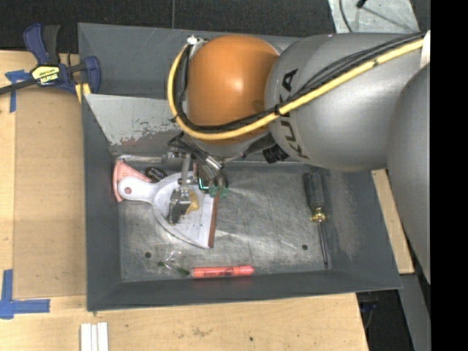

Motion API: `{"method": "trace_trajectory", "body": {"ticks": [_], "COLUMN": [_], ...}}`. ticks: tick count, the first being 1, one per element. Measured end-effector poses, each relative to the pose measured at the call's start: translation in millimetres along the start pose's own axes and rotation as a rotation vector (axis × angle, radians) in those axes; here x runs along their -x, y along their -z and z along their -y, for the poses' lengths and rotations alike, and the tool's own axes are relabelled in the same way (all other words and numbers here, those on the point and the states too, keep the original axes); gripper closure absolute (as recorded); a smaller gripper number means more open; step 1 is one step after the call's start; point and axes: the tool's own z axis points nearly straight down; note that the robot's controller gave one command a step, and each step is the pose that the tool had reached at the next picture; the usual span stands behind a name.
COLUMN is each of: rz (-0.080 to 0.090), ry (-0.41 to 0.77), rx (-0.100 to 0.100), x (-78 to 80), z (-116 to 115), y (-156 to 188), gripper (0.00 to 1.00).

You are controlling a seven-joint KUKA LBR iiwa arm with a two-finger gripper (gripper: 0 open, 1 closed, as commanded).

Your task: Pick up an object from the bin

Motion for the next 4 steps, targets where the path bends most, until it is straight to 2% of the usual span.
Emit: {"method": "trace_trajectory", "body": {"ticks": [1, 2, 3, 4], "rz": [0.008, 0.012, 0.012, 0.011], "ry": [-0.003, 0.090, 0.140, 0.172], "rx": [0.001, 0.002, 0.000, 0.001], "x": [2.0, 17.1, 28.5, 31.9], "z": [1, 20, 62, 65], "y": [4, -39, -119, -129], "gripper": [0.00, 0.00, 0.00, 0.00]}}
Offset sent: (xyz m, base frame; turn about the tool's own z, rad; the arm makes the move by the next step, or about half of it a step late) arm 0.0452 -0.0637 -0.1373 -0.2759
